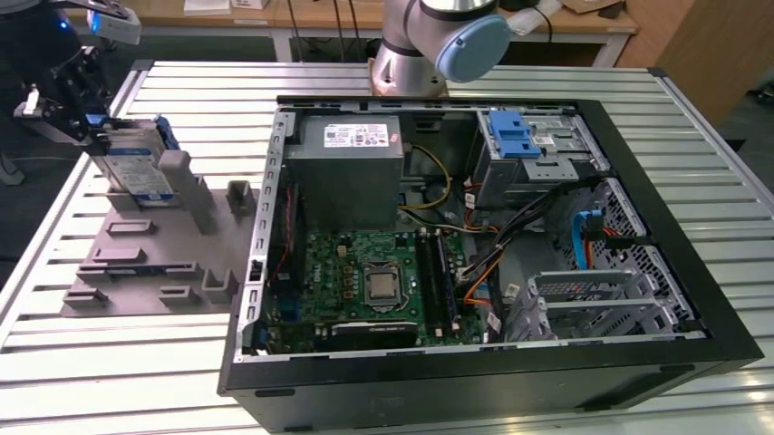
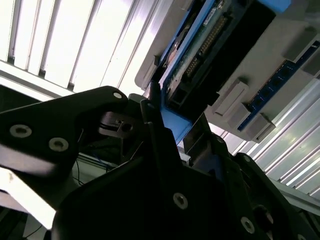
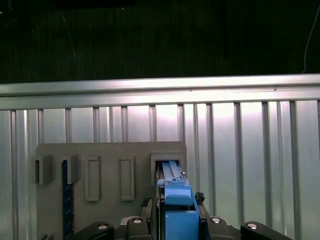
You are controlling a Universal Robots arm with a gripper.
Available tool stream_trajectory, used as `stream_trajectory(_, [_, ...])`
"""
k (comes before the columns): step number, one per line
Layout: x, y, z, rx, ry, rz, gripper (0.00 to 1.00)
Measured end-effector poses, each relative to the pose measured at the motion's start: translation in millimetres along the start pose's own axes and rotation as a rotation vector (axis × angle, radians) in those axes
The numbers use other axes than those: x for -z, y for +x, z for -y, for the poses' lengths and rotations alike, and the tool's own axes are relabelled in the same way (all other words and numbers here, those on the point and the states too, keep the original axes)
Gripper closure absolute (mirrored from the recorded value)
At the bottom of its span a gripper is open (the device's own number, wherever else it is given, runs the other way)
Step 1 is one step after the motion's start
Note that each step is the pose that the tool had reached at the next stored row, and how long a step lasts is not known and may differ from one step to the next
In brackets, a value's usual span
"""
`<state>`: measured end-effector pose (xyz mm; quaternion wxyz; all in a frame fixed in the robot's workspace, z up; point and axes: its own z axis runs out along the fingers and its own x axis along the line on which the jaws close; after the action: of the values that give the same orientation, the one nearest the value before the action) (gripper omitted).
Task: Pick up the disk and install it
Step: 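Pick up the disk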
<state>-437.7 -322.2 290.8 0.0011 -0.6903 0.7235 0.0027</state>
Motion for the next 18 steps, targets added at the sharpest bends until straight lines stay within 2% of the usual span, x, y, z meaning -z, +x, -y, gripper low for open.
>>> stream_trajectory(1, [-0.9,0.1,-0.3,0.0,0.0,0.0,0.56])
stream_trajectory(5, [-2.1,0.0,-1.0,0.0,0.0,0.0,0.56])
stream_trajectory(8, [-2.0,0.1,-1.1,0.0,0.0,-0.0001,0.57])
stream_trajectory(9, [-2.0,0.1,-1.1,0.0,0.0002,0.0,0.64])
stream_trajectory(18, [-1.3,0.1,-1.1,0.0,0.0,0.0,0.64])
